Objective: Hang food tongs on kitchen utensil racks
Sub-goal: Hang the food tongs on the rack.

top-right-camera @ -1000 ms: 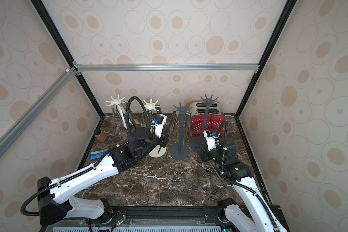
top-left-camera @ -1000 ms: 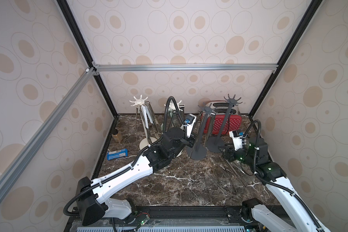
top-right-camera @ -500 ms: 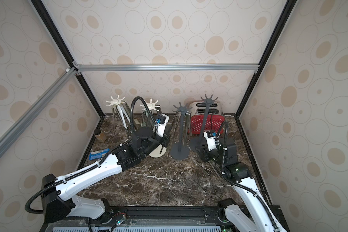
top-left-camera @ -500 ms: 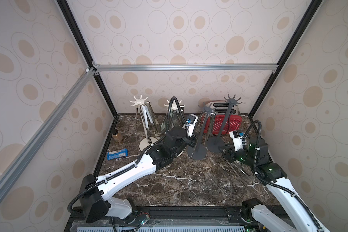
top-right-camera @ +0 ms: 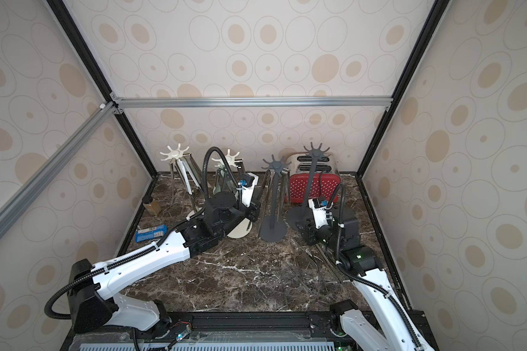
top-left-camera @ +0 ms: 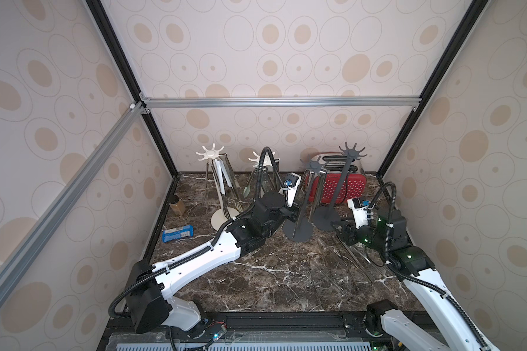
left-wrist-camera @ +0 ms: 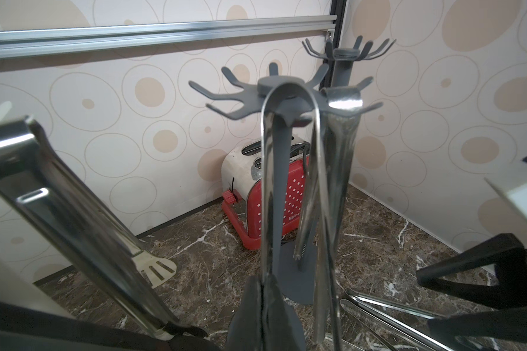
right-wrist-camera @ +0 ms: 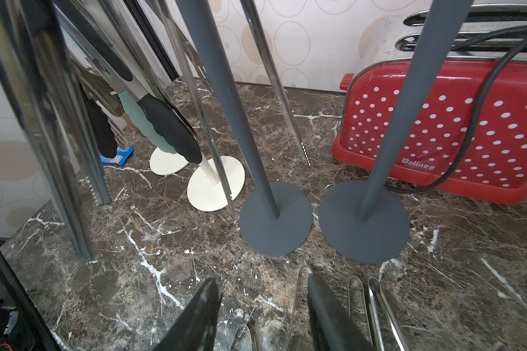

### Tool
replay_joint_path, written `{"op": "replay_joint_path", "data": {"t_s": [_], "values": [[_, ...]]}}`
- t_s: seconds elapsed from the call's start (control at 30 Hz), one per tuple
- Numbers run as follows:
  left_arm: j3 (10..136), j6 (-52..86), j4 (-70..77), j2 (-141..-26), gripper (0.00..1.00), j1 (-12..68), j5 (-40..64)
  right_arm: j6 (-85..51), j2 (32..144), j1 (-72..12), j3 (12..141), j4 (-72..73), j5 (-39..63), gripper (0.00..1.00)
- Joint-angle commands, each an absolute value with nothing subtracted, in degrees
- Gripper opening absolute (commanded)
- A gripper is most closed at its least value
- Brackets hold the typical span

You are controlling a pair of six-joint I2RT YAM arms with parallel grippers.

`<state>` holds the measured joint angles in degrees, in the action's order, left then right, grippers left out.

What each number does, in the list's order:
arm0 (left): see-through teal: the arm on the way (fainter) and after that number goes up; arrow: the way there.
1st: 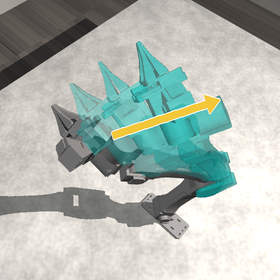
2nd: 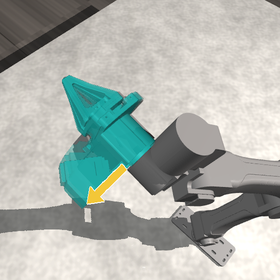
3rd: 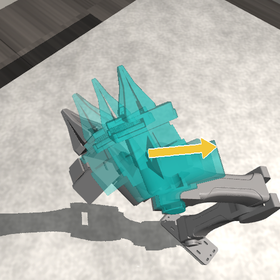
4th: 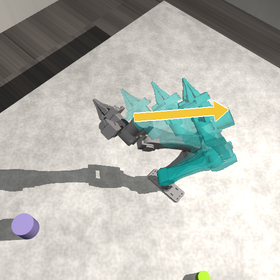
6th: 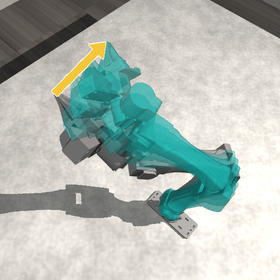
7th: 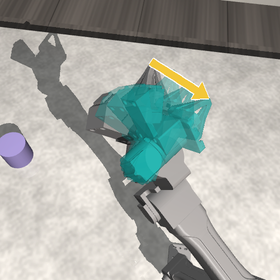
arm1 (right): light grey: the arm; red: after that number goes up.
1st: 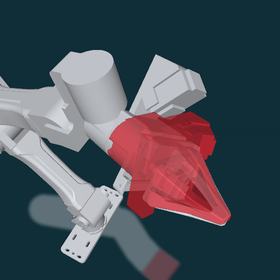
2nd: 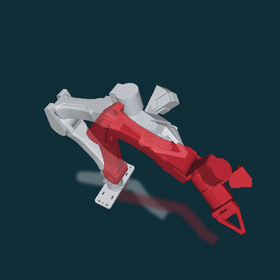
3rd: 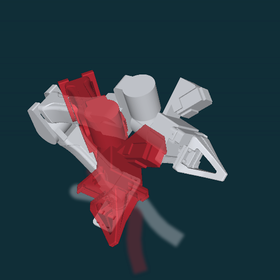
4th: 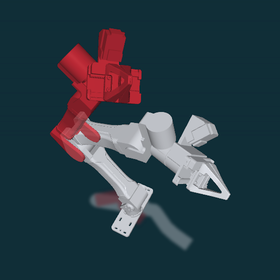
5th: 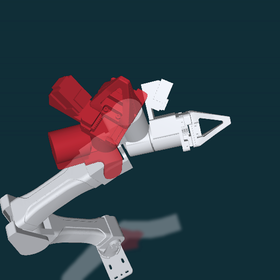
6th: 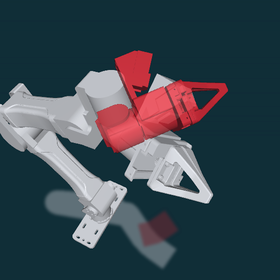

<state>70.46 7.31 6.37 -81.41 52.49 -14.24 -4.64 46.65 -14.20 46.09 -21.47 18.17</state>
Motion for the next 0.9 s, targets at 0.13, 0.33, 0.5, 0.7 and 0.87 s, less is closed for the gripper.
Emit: {"op": "replay_joint_path", "data": {"t_s": [0.13, 0.33, 0.5, 0.7, 0.87], "values": [[69.1, 8.3, 8.3, -82.7, 0.00, 52.0, -14.0, -3.6, 45.7, -14.4, 47.2, -21.6, 18.0, 0.50], [68.6, 8.2, 8.4, -83.3, 0.00, 52.0, -14.0, -3.6, 45.8, -14.4, 47.1, -21.5, 17.9, 0.50], [69.0, 7.7, 8.3, -84.2, 0.00, 52.1, -13.7, -3.6, 45.9, -14.4, 46.9, -21.4, 17.8, 0.50], [69.8, 7.6, 8.4, -85.4, 0.01, 52.0, -13.5, -3.4, 46.0, -14.4, 47.0, -21.4, 17.7, 0.50], [70.2, 7.5, 8.3, -86.0, 0.03, 52.0, -13.4, -3.3, 46.1, -14.4, 47.0, -21.4, 17.5, 0.50]]}}
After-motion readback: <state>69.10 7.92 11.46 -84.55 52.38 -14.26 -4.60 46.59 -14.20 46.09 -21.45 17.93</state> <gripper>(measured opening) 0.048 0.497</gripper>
